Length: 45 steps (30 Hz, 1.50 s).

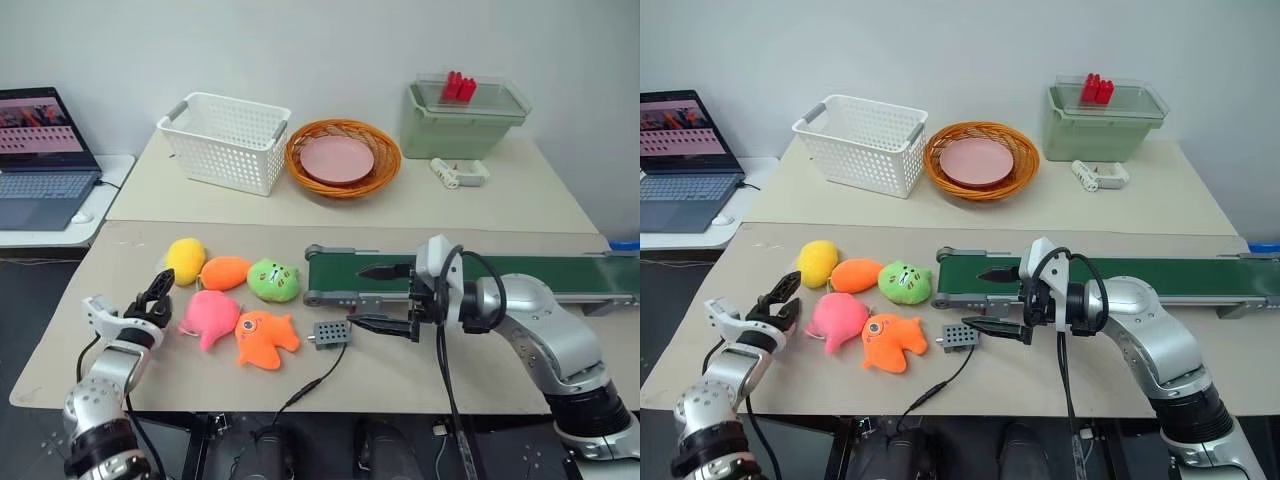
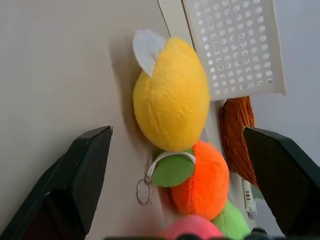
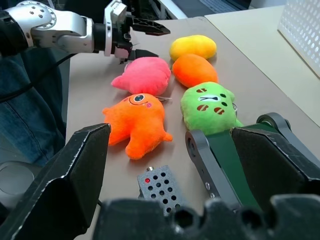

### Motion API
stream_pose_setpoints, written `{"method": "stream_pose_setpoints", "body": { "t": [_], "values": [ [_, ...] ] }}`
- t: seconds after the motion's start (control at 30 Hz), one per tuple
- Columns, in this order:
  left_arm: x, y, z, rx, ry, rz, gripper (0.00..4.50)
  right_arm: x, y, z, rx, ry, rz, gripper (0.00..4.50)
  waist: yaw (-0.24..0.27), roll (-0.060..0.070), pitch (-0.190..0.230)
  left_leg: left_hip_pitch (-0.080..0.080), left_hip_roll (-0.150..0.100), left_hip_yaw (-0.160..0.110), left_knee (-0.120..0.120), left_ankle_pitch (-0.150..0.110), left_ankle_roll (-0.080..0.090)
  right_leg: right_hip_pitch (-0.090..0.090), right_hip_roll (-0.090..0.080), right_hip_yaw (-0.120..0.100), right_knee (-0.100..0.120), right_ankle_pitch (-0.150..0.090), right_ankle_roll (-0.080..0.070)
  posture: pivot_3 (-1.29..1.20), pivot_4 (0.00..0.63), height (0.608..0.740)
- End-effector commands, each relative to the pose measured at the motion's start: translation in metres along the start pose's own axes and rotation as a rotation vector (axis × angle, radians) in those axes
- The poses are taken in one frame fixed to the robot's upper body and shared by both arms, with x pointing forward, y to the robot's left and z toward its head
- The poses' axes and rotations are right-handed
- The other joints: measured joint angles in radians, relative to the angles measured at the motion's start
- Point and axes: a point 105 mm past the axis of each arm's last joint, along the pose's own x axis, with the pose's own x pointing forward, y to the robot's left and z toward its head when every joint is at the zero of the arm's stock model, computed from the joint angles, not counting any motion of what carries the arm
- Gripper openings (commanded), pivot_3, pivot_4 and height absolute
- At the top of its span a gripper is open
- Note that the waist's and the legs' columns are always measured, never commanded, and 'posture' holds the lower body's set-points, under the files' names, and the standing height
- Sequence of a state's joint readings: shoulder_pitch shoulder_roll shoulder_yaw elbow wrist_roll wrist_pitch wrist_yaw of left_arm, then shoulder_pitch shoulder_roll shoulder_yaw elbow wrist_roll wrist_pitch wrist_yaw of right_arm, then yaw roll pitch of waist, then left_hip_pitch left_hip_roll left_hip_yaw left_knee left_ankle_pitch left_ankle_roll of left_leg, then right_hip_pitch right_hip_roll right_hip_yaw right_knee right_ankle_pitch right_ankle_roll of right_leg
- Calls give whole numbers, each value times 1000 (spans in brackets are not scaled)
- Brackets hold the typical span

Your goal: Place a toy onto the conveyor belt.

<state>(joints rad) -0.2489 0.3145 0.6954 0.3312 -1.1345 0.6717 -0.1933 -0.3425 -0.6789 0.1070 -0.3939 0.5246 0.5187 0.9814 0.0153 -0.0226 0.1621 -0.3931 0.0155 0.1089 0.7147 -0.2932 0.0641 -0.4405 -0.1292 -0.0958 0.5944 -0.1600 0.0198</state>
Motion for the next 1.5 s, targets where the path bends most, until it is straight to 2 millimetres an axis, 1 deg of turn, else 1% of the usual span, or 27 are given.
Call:
{"method": "stream_pose_setpoints", "body": {
  "t": [0.03,0.13,0.3,0.43,0.5,0.53,0.73,0.8,0.87,0.9,0.93,0.97,1.03,1.13,1.17,1.23,1.3,1.37,1.43,1.47,1.5],
  "values": [
    [14,-9,2,14,5,-33,4445,-5,-3,17,-65,-37,-21,4500,1,0,0,0,0,0,0,0,0,0,0,0,0,0,0,0,150,740],
    [20,-13,-4,31,31,-45,4445,-8,-3,20,-69,-45,-35,4500,0,0,0,0,0,0,0,1,-2,0,0,0,0,0,0,0,150,740],
    [28,-14,-9,3,38,-44,4445,-9,-4,22,-68,-53,-51,4500,-1,0,0,0,0,0,0,3,-4,0,0,0,0,0,1,0,150,740],
    [33,-9,-12,-35,26,-20,4445,-10,-6,22,-70,-49,-68,4500,5,0,0,0,0,0,0,3,-5,0,0,0,0,0,1,0,150,740],
    [35,-3,-14,-44,19,5,4445,-11,-7,21,-69,-47,-77,4500,6,0,0,1,0,0,0,2,-4,1,0,0,0,0,1,0,150,740],
    [35,0,-15,-49,14,21,4445,-12,-8,21,-69,-45,-83,4500,7,0,0,2,0,0,0,0,1,2,0,0,0,0,1,0,150,740],
    [39,13,-20,-48,4,73,4445,-13,-9,21,-70,-45,-93,4500,7,1,-1,4,0,0,0,0,0,3,0,0,1,0,1,0,150,740],
    [40,16,-23,-42,9,91,3926,-13,-8,22,-72,-46,-92,4500,6,3,-2,4,0,0,-1,0,0,3,0,0,1,0,1,0,150,740],
    [41,15,-24,-46,13,87,3199,-14,-9,23,-74,-50,-96,4500,5,3,-2,5,0,0,-1,0,0,3,0,0,1,0,1,0,150,740],
    [41,15,-24,-46,13,83,2941,-14,-9,24,-76,-50,-97,4500,3,3,-2,4,0,0,-1,0,0,3,0,0,1,0,1,0,150,740],
    [41,14,-24,-48,12,80,2443,-14,-9,24,-77,-50,-98,4500,2,3,-2,4,0,0,-1,0,0,3,0,0,0,0,1,0,150,740],
    [41,14,-23,-49,11,81,2129,-14,-9,24,-76,-50,-99,4500,2,3,-2,4,0,0,-1,0,0,3,0,0,0,0,1,0,150,740],
    [41,14,-23,-51,10,81,1314,-14,-9,24,-75,-50,-100,4500,3,3,-2,3,0,1,0,0,-1,2,0,0,0,0,1,0,150,740],
    [42,14,-23,-51,7,77,295,-14,-10,24,-75,-51,-105,4500,6,3,-2,3,0,1,-1,0,-1,3,-1,0,0,0,1,0,150,740],
    [42,13,-22,-48,5,75,60,-15,-10,24,-75,-51,-105,4500,6,4,-3,4,0,0,-1,0,0,3,-1,0,0,0,1,0,150,740],
    [43,5,-18,9,-16,45,60,-15,-11,23,-73,-50,-107,4500,3,4,-3,5,0,0,-2,0,0,3,-1,0,1,1,1,0,150,740],
    [45,-11,-9,52,-63,-3,60,-14,-11,21,-71,-45,-109,4500,0,4,-2,5,0,0,-2,0,0,3,-1,0,1,1,1,0,150,740],
    [42,-34,6,159,-146,-62,60,-15,-12,20,-69,-43,-110,4500,0,2,-1,3,0,0,-2,0,0,2,-1,0,0,1,1,0,150,740],
    [37,-52,24,194,-250,-98,60,-15,-12,19,-67,-41,-111,4500,0,-1,1,1,0,0,-1,2,-4,0,-1,0,0,1,0,0,150,740],
    [32,-63,34,247,-309,-114,60,-15,-13,19,-66,-40,-112,4500,0,-2,1,-1,0,0,-1,4,-6,-1,-1,0,0,2,1,0,150,740],
    [26,-77,44,352,-368,-124,60,-15,-13,18,-65,-39,-113,4500,-1,-3,2,-2,0,0,-1,3,-6,-2,-1,0,-1,2,1,0,150,740]
  ]
}}
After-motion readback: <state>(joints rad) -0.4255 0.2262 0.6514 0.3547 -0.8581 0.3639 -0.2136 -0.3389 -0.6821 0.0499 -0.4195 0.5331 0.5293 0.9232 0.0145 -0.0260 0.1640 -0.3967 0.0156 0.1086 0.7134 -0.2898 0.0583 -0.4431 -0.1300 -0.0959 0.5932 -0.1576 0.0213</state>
